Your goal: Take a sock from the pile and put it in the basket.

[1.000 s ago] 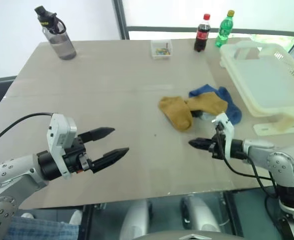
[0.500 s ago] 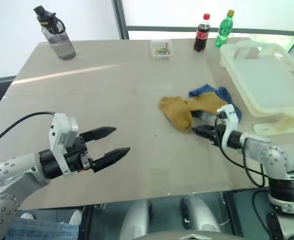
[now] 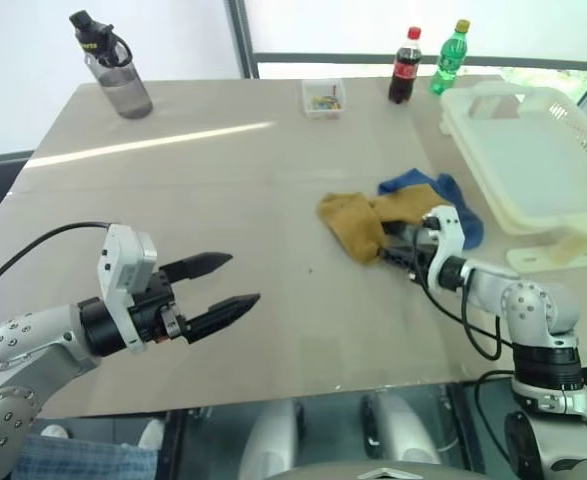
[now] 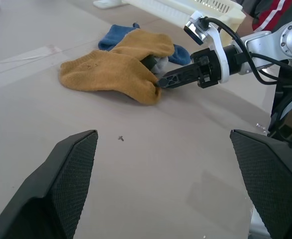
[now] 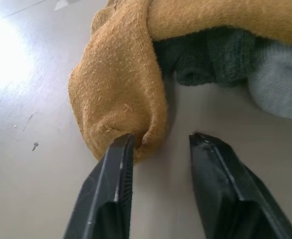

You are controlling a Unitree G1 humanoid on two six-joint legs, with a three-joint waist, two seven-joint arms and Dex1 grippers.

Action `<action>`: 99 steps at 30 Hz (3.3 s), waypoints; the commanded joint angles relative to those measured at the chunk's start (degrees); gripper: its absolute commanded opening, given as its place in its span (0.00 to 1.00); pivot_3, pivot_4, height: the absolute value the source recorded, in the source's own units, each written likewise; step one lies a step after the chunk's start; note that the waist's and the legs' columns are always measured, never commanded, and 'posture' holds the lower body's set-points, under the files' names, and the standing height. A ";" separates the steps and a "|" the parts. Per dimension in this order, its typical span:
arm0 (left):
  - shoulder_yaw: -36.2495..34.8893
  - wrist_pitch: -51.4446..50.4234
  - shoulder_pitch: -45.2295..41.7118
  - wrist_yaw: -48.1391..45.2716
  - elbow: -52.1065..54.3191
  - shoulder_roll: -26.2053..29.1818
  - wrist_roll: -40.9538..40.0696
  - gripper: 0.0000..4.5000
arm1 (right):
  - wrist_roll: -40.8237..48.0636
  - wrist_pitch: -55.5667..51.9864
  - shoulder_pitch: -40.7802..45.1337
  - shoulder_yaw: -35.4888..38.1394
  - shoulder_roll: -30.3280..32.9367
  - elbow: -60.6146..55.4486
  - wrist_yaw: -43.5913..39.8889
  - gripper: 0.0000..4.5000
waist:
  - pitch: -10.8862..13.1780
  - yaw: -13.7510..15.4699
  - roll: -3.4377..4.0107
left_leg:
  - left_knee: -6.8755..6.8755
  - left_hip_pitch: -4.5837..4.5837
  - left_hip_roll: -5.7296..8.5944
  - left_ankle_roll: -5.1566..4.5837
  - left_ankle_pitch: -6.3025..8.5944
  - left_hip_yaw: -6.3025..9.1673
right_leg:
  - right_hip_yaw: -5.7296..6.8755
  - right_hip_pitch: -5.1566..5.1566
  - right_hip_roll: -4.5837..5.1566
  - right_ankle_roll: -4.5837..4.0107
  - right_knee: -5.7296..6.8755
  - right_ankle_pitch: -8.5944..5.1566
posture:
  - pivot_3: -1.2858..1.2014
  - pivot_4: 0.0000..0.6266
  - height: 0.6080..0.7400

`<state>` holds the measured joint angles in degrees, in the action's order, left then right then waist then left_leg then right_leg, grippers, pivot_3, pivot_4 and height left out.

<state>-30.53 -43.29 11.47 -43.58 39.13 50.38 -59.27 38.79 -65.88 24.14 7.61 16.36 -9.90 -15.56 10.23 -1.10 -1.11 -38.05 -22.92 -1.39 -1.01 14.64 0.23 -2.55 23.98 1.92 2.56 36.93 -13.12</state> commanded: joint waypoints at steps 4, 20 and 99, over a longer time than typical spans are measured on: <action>-0.27 0.96 -0.22 -0.48 0.29 0.11 0.37 1.00 | -0.24 0.01 1.74 -0.33 -0.27 -0.62 -0.34 0.00 | 0.00 -0.03 0.00 | 0.00 0.00 0.00 0.00 0.00 0.00 | 0.00 0.00 0.00 0.00 0.00 0.00 | 0.52 0.24 1.00; 1.16 0.42 -2.30 0.16 -0.06 0.35 0.24 1.00 | 7.15 -7.35 -2.83 -6.18 7.13 -9.86 -11.91 0.00 | 0.00 0.04 0.00 | 0.01 0.00 0.00 0.00 0.00 0.02 | 0.01 0.00 0.01 0.00 -0.01 0.00 | 0.52 0.24 1.00; 3.84 0.00 -5.00 -1.17 -1.74 1.29 0.09 1.00 | 21.33 -14.89 13.00 -0.69 -13.96 -0.10 12.69 0.51 | 0.02 -1.15 -0.01 | -0.24 -0.86 0.05 0.00 -0.01 0.17 | 0.11 0.81 0.01 0.22 0.25 0.18 | 0.52 0.24 1.00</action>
<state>-26.35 -43.48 6.87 -44.55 36.49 51.43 -58.62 59.28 -82.12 36.94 5.72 2.01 -6.56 -1.10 10.25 -2.25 -1.12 -38.29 -23.77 -1.34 -1.01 14.63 0.41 -2.44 24.79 1.93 2.79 37.19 -12.95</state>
